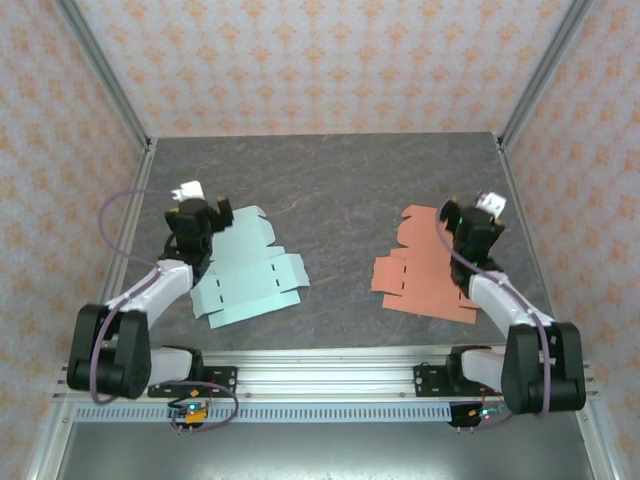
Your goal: Fold the paper box
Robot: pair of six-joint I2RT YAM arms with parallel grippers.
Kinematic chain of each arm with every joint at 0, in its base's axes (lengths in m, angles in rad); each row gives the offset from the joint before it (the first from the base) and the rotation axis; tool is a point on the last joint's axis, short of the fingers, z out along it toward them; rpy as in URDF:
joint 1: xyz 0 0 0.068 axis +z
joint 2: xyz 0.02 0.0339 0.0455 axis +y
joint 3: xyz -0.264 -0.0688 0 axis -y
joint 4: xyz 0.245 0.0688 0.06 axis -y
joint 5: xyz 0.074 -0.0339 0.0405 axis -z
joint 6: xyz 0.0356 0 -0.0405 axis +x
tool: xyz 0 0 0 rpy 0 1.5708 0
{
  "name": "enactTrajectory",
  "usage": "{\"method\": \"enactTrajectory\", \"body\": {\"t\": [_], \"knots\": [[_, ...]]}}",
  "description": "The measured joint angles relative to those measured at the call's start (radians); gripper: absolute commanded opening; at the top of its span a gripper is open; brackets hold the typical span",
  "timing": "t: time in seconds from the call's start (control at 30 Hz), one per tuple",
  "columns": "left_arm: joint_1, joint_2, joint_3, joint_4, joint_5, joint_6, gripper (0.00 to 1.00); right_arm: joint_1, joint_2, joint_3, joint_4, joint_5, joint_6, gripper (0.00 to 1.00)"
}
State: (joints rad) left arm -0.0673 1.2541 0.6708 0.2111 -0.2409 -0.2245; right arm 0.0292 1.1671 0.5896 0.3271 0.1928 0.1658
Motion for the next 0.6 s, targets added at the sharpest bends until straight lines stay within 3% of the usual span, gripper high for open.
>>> {"method": "enactTrajectory", "body": {"t": [0.1, 0.17, 0.27, 0.43, 0.6], "knots": [[0.012, -0.006, 0.232, -0.318, -0.093, -0.296, 1.00, 0.000, 0.003, 0.173, -0.086, -0.062, 0.066, 0.99], [0.024, 0.037, 0.334, -0.460, -0.075, -0.384, 1.00, 0.031, 0.033, 0.230, -0.111, -0.122, 0.074, 0.99], [0.015, 0.150, 0.402, -0.637, 0.012, -0.452, 1.00, 0.159, 0.106, 0.253, -0.140, -0.227, 0.012, 1.00], [-0.026, 0.221, 0.298, -0.846, 0.144, -0.475, 1.00, 0.415, 0.189, 0.195, -0.175, -0.532, -0.336, 0.99], [-0.029, 0.143, 0.241, -0.961, 0.225, -0.485, 1.00, 0.571, 0.346, 0.282, -0.355, -0.676, -0.691, 0.99]]}}
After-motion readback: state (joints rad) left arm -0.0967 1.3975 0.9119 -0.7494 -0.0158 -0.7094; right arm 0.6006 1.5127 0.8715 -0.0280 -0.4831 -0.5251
